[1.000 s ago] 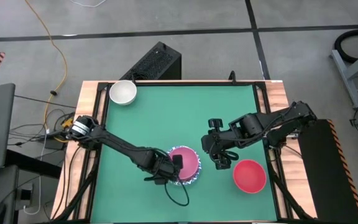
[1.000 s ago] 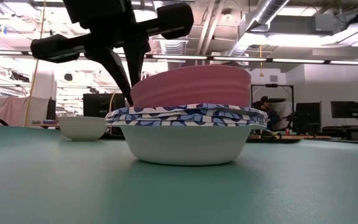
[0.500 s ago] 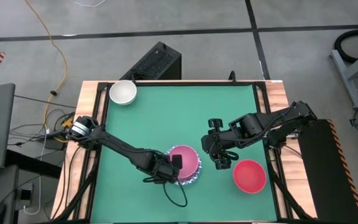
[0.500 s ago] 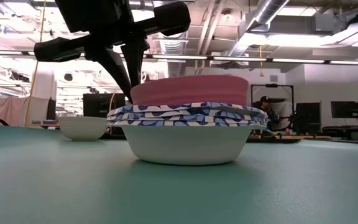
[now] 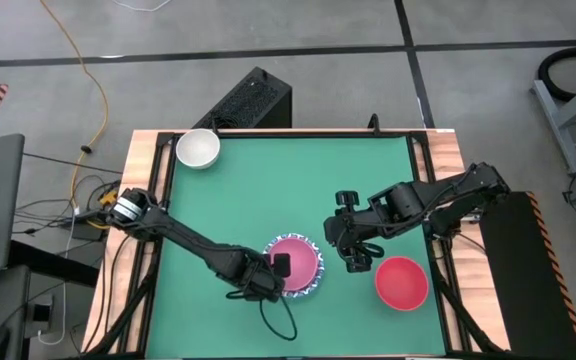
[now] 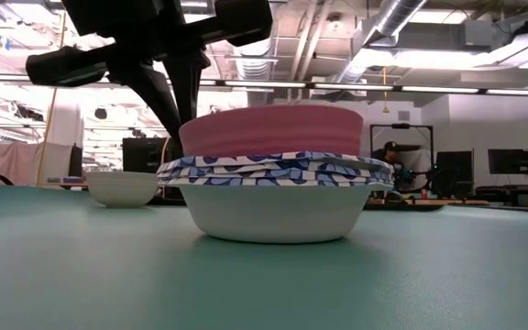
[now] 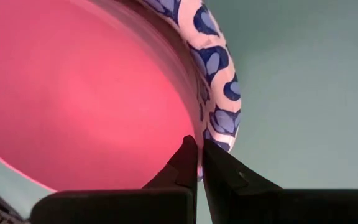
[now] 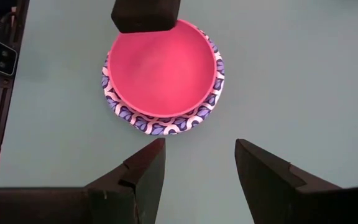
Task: Nest bowls inside each other
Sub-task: Stack the pink bowl on top of the white with blue patterned bowl, then stack the white bowl on top of the pink bowl
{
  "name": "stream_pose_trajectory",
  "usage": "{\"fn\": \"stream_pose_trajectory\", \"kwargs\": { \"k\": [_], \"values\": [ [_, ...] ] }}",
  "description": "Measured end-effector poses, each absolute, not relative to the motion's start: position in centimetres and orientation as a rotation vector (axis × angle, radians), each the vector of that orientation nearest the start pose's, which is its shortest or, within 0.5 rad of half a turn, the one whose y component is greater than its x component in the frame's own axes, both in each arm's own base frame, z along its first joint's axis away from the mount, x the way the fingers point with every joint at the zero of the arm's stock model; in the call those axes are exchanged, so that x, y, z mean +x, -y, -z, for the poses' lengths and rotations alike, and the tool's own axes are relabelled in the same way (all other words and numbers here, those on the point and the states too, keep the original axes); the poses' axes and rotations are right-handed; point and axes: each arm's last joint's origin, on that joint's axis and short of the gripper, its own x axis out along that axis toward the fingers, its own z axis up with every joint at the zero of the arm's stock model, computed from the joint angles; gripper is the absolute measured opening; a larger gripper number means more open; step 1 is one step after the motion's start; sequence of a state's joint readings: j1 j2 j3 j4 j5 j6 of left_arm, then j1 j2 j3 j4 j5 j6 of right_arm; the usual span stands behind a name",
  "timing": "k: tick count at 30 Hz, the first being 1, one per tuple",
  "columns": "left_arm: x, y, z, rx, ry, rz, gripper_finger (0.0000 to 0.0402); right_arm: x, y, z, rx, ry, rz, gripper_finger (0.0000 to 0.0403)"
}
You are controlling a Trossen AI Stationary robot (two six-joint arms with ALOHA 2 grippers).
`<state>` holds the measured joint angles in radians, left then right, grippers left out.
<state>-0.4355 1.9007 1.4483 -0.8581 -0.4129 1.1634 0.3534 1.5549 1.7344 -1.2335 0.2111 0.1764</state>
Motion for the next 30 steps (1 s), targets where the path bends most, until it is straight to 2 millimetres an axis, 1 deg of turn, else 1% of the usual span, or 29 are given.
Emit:
{"fn": "stream_pose_trajectory", "kwargs": {
  "k": [6, 8, 11, 17, 21, 23, 25, 30],
  "values": [
    [34.6, 14.8, -21.0, 1.563, -1.116, 0.701, 0.0001, 27.8, -9.6, -38.7, -0.131, -1.018, -0.038, 0.0217],
    [34.6, 14.8, -21.0, 1.549, -1.123, 0.683, 0.0009, 27.8, -9.6, -38.7, -0.127, -1.018, -0.036, 0.0217],
    [34.6, 14.8, -20.9, 1.529, -1.133, 0.666, 0.0035, 27.8, -9.6, -38.6, -0.123, -1.018, -0.033, 0.0217],
    [34.5, 14.9, -20.9, 1.517, -1.13, 0.674, 0.0101, 27.8, -9.6, -38.6, -0.12, -1.018, -0.032, 0.0217],
    [34.4, 15.0, -21.0, 1.518, -1.133, 0.666, 0.0127, 27.8, -9.6, -38.6, -0.117, -1.018, -0.03, 0.0217],
    [34.4, 15.0, -21.5, 1.494, -1.148, 0.645, 0.0132, 27.8, -9.6, -38.6, -0.117, -1.018, -0.03, 0.0217],
    [34.5, 15.1, -22.5, 1.442, -1.158, 0.613, 0.0134, 27.8, -9.6, -38.6, -0.116, -1.018, -0.03, 0.0217],
    [34.6, 15.3, -26.1, 1.251, -1.195, 0.531, 0.0135, 27.9, -9.6, -38.7, -0.112, -1.005, -0.032, 0.0217]
  ]
}}
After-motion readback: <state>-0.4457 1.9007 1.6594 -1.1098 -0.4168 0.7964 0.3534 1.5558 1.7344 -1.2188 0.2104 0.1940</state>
